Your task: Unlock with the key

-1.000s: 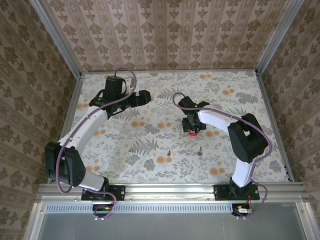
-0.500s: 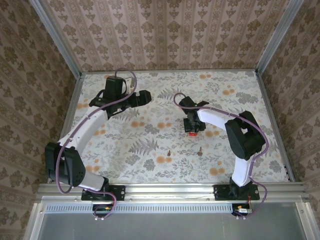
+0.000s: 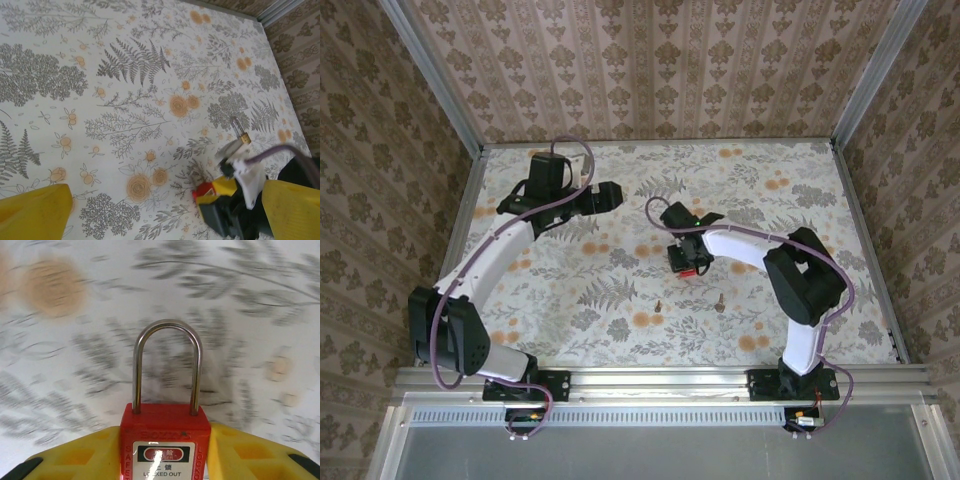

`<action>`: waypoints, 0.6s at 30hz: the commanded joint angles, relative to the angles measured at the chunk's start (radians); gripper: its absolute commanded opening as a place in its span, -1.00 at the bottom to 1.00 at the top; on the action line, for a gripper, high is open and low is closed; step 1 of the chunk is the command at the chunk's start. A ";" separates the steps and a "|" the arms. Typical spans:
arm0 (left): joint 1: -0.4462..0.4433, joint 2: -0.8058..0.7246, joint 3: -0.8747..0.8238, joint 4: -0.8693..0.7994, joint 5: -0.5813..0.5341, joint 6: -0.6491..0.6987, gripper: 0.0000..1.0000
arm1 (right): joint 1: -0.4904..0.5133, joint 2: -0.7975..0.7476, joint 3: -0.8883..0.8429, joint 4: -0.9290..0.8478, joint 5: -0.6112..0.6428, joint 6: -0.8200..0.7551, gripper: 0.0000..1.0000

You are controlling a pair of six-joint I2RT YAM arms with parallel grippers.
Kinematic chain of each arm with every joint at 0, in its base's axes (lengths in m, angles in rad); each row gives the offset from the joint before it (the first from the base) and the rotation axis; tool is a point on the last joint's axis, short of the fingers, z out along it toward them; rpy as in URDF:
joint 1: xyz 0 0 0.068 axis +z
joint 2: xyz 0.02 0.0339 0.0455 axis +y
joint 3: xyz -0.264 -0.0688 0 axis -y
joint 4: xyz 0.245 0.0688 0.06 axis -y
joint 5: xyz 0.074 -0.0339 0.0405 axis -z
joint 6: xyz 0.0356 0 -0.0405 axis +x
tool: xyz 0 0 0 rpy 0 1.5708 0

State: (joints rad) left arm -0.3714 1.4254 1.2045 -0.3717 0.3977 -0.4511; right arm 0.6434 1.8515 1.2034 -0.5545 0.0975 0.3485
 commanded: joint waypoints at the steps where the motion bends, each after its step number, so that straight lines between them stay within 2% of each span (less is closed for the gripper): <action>1: 0.010 -0.044 0.013 0.005 0.021 0.027 0.96 | 0.071 0.002 0.049 0.047 -0.060 -0.121 -0.10; 7: 0.013 -0.054 0.008 0.007 0.019 0.037 0.96 | 0.144 0.110 0.160 -0.025 -0.019 -0.188 -0.09; 15: 0.014 -0.056 0.007 0.008 0.016 0.036 0.96 | 0.147 0.121 0.200 -0.070 -0.030 -0.219 -0.05; 18: 0.015 -0.057 0.007 0.007 0.019 0.034 0.96 | 0.149 0.127 0.214 -0.090 -0.028 -0.227 0.04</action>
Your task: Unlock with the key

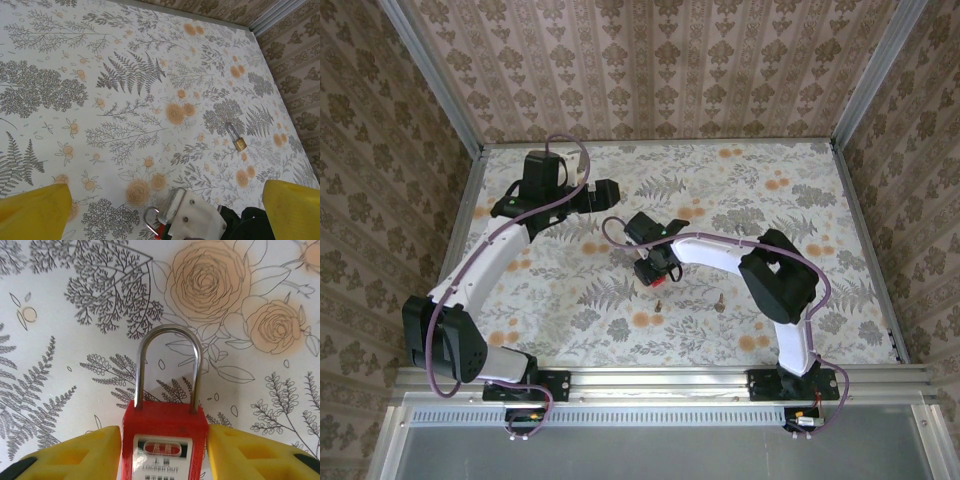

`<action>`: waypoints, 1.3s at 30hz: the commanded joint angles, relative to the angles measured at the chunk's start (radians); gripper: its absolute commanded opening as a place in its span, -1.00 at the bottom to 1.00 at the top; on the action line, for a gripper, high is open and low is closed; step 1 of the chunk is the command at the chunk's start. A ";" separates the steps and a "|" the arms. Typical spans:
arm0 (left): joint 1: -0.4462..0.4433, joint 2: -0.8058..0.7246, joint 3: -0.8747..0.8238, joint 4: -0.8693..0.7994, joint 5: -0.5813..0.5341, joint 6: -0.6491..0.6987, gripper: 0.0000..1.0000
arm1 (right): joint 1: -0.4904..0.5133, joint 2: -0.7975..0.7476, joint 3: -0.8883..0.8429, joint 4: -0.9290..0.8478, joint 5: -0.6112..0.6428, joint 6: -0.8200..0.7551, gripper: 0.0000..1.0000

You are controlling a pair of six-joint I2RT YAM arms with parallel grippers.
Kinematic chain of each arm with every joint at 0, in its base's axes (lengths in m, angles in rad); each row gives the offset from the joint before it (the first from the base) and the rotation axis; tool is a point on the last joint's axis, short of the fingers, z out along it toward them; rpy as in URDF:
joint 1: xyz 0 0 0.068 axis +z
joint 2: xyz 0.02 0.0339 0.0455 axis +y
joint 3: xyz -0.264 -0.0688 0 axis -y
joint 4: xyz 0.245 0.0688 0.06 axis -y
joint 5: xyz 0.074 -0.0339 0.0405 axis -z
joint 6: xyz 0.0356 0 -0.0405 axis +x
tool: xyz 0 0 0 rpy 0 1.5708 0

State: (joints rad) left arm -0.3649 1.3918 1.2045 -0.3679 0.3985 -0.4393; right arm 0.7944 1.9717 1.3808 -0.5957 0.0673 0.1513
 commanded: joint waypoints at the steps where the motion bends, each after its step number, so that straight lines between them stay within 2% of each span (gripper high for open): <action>1: 0.007 -0.026 0.007 0.004 0.018 0.025 0.96 | -0.004 0.009 0.040 -0.054 0.003 -0.031 0.07; 6: 0.007 -0.034 0.005 0.002 0.011 0.026 0.96 | -0.002 -0.018 0.039 -0.078 0.020 -0.008 0.18; 9: 0.007 -0.037 0.005 0.002 0.012 0.024 0.97 | 0.000 -0.050 0.015 -0.098 0.051 0.043 0.39; 13: 0.007 -0.042 0.002 0.005 0.014 0.023 0.97 | 0.001 -0.059 -0.048 -0.096 0.060 0.069 0.53; 20: 0.007 -0.037 0.002 0.008 0.020 0.020 0.97 | -0.014 -0.028 -0.069 -0.107 0.074 0.093 0.54; 28: 0.007 -0.037 -0.002 0.015 0.024 0.012 0.97 | -0.117 -0.084 -0.096 -0.116 0.124 0.129 0.54; 33: 0.007 -0.035 -0.001 0.017 0.030 0.009 0.97 | -0.120 -0.126 -0.105 -0.118 0.052 0.129 0.53; 39: 0.006 -0.037 -0.004 0.021 0.034 -0.001 0.97 | -0.120 -0.246 -0.181 -0.117 0.006 0.164 0.49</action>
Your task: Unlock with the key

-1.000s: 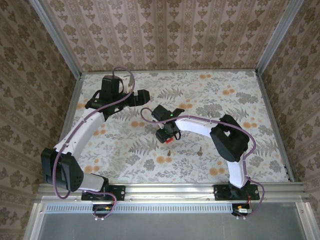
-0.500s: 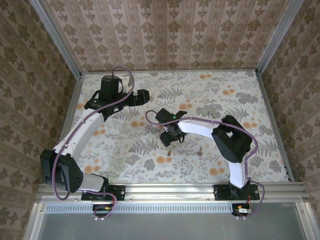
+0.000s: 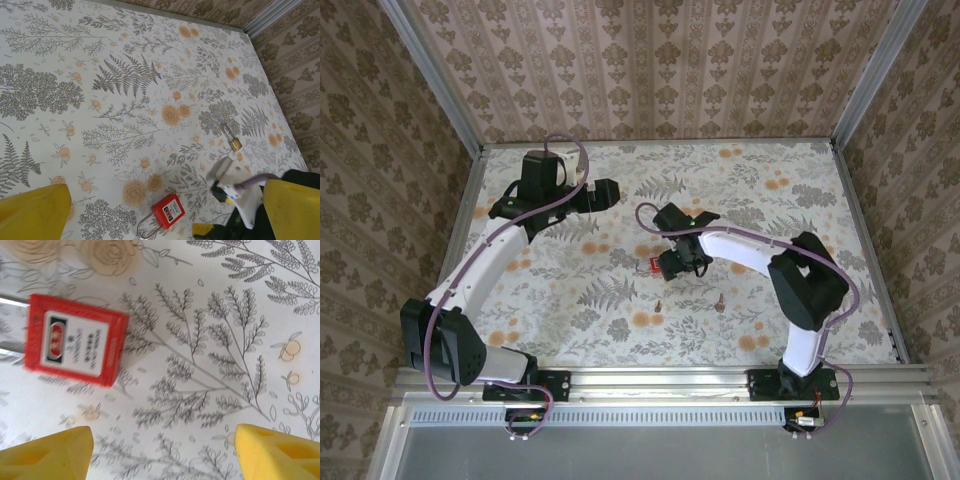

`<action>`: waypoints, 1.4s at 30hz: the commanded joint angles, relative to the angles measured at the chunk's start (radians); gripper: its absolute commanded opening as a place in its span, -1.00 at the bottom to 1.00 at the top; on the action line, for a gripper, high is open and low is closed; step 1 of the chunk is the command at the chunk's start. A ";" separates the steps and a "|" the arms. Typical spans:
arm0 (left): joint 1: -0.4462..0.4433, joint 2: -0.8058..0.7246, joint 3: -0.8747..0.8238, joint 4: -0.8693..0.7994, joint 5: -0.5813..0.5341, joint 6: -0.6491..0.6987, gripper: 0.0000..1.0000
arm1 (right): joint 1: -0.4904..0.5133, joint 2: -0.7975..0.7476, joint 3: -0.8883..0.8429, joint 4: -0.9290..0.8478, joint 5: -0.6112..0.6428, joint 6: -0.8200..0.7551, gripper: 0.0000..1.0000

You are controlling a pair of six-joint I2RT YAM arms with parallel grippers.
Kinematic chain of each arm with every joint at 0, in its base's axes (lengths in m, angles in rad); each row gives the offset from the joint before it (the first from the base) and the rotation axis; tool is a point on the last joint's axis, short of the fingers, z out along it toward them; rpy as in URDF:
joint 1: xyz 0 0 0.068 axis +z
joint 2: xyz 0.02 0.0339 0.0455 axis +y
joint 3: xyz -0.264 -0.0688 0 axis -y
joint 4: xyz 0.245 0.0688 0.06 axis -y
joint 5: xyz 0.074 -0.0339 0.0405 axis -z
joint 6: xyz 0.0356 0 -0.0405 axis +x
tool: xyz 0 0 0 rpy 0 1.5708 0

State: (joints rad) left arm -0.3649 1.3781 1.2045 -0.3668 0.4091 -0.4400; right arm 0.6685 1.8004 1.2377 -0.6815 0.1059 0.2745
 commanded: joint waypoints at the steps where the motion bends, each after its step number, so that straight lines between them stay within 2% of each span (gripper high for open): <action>1: 0.003 -0.022 -0.004 0.024 0.025 -0.004 0.97 | 0.004 -0.106 -0.062 -0.032 -0.030 0.062 0.46; 5: -0.031 -0.016 -0.017 0.040 0.026 -0.014 0.97 | -0.017 -0.262 -0.207 -0.013 -0.004 0.179 0.35; 8: -0.069 0.002 -0.017 0.035 0.028 -0.014 0.97 | -0.040 -0.392 -0.338 -0.006 0.007 0.288 0.08; 11: -0.127 0.029 -0.013 0.013 0.022 0.010 0.97 | -0.038 -0.497 -0.420 -0.051 0.046 0.370 -0.34; 14: -0.178 0.063 0.010 -0.029 0.002 0.041 0.97 | -0.035 -0.563 -0.471 -0.072 0.034 0.390 -0.56; 18: -0.210 0.084 0.019 -0.041 0.000 0.051 0.96 | -0.035 -0.570 -0.501 -0.073 0.008 0.372 -0.56; 22: -0.212 0.080 0.018 -0.046 -0.016 0.058 0.97 | -0.041 -0.524 -0.522 -0.017 -0.038 0.335 -0.27; 29: -0.219 0.085 0.017 -0.053 -0.029 0.065 0.97 | -0.069 -0.443 -0.532 0.040 -0.097 0.310 -0.26; 42: -0.229 0.081 0.024 -0.069 -0.049 0.078 0.98 | -0.081 -0.415 -0.554 0.082 -0.135 0.258 -0.34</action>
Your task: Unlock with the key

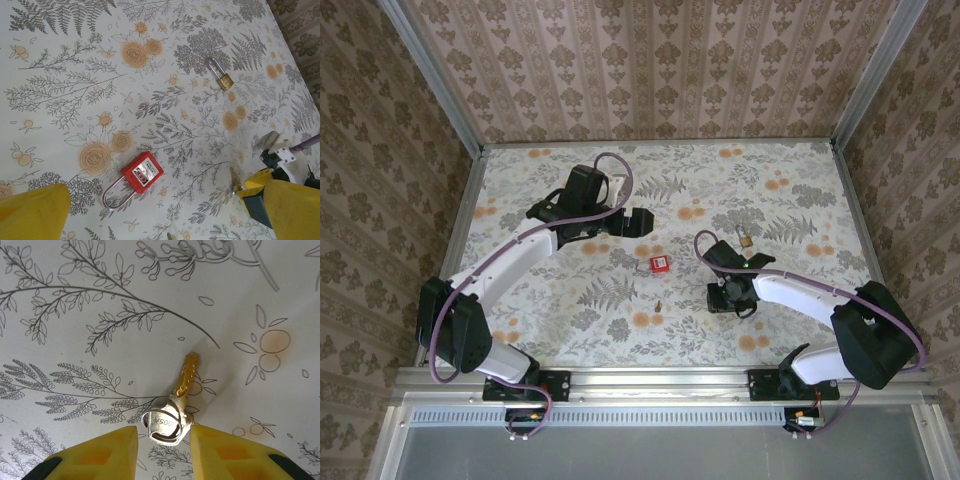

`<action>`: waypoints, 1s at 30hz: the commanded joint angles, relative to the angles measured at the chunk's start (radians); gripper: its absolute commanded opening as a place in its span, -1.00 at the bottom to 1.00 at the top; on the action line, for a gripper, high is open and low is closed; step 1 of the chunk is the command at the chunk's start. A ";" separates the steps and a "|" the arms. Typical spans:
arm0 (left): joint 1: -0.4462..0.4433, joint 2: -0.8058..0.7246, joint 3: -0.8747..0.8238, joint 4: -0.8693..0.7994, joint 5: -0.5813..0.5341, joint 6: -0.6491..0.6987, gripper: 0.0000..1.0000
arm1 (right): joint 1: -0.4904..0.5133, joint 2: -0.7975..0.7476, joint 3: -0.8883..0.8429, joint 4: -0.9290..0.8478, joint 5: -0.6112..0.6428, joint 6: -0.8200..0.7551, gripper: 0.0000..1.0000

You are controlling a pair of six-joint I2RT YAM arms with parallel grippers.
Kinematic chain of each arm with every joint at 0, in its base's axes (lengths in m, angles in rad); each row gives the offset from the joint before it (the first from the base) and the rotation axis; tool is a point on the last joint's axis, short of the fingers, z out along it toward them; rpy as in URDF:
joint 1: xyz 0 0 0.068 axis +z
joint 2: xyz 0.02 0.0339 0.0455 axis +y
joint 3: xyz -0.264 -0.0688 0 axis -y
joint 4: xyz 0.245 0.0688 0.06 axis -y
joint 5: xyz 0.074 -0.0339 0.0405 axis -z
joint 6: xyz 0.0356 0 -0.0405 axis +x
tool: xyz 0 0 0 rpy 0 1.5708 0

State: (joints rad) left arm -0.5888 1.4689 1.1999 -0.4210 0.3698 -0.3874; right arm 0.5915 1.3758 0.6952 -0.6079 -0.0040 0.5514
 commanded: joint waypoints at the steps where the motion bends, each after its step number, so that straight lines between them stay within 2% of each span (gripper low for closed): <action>1: -0.005 -0.009 0.027 -0.016 -0.009 0.025 0.99 | -0.004 0.009 -0.011 0.008 -0.025 -0.019 -0.35; 18: -0.006 -0.009 0.031 -0.022 -0.018 0.035 0.99 | -0.002 0.032 -0.019 0.023 -0.074 -0.021 -0.63; 30: -0.006 -0.009 0.033 -0.024 -0.020 0.037 1.00 | -0.001 0.054 0.034 0.008 -0.056 -0.043 -0.57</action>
State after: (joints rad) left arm -0.5888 1.4689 1.1999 -0.4282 0.3614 -0.3717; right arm 0.5915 1.4120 0.6975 -0.5819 -0.0608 0.5259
